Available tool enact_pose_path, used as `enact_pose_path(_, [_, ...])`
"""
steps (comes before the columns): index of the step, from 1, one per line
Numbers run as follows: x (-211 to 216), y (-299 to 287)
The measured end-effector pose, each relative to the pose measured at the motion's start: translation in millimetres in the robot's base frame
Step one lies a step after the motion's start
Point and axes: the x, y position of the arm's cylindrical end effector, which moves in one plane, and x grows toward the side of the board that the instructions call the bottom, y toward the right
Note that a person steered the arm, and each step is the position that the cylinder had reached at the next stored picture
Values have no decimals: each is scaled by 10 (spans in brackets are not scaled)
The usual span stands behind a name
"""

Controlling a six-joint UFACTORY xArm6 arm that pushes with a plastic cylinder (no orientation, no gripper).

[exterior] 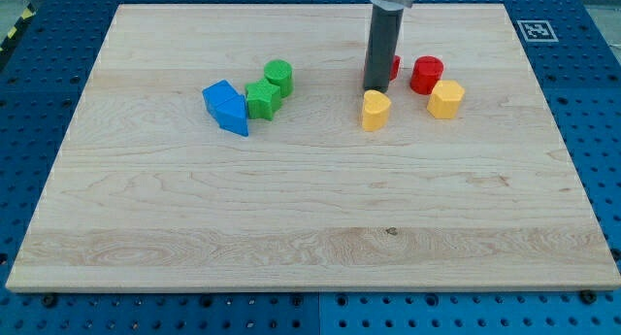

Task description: Push red star towards top left

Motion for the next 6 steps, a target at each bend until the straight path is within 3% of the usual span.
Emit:
enact_pose_path(3, [-173,290])
enact_pose_path(5, [-679,-241])
enact_pose_path(6, [-696,-244])
